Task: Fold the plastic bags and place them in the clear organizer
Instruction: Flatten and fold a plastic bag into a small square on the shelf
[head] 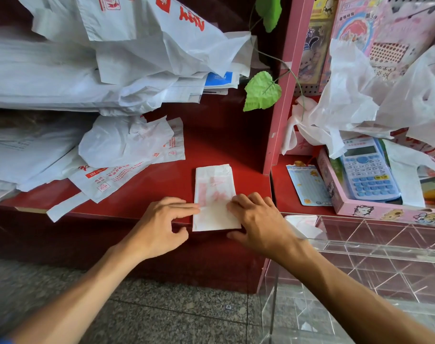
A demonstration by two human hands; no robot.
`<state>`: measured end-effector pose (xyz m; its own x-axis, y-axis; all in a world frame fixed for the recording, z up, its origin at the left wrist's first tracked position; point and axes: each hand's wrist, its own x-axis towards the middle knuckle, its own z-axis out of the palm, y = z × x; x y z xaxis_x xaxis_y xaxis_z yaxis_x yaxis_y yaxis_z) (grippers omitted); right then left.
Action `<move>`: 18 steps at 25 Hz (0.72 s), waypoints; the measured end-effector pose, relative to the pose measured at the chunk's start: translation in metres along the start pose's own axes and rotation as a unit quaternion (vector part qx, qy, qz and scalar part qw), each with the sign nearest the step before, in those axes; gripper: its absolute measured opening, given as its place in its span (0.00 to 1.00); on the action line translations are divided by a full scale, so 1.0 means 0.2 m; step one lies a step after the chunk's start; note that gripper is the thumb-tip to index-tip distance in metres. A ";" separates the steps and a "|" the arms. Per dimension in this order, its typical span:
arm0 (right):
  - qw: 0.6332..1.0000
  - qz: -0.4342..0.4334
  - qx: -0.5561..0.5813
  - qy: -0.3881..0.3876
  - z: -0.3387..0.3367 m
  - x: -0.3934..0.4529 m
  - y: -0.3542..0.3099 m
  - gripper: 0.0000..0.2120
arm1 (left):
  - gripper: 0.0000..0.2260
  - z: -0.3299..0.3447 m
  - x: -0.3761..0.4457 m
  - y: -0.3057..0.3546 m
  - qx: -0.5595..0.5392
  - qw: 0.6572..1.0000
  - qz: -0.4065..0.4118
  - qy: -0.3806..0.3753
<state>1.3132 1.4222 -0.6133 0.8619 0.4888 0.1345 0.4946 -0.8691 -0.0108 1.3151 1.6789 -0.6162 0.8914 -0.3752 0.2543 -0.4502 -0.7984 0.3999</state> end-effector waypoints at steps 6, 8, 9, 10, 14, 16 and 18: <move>0.958 0.063 0.262 0.094 -0.01 0.02 0.02 0.21 | 0.09 -0.03 -0.02 0.05 -0.146 0.983 -0.094 0.053; 0.937 0.117 0.311 0.105 -0.03 0.03 0.01 0.18 | 0.07 -0.03 -0.01 0.09 -0.213 0.967 -0.127 0.062; 0.926 0.141 0.335 0.102 -0.03 0.03 0.01 0.13 | 0.07 -0.04 0.00 0.10 -0.229 0.960 -0.145 0.065; 0.914 0.165 0.358 0.093 -0.02 0.04 0.00 0.07 | 0.08 -0.04 0.00 0.12 -0.237 0.955 -0.162 0.070; 0.896 0.219 0.381 0.070 -0.02 0.08 -0.01 0.13 | 0.11 -0.02 0.02 0.15 -0.234 0.946 -0.206 0.090; 0.898 0.227 0.371 0.069 -0.02 0.08 -0.02 0.15 | 0.12 -0.01 0.04 0.15 -0.214 0.948 -0.211 0.106; 0.907 0.226 0.347 0.074 -0.02 0.08 -0.03 0.15 | 0.09 0.01 0.05 0.15 -0.181 0.957 -0.201 0.101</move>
<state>1.3230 1.4347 -0.6077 0.9952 0.0332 0.0917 0.0889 -0.6957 -0.7128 1.3109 1.6499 -0.6033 0.9845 0.0559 0.1665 -0.0946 -0.6297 0.7710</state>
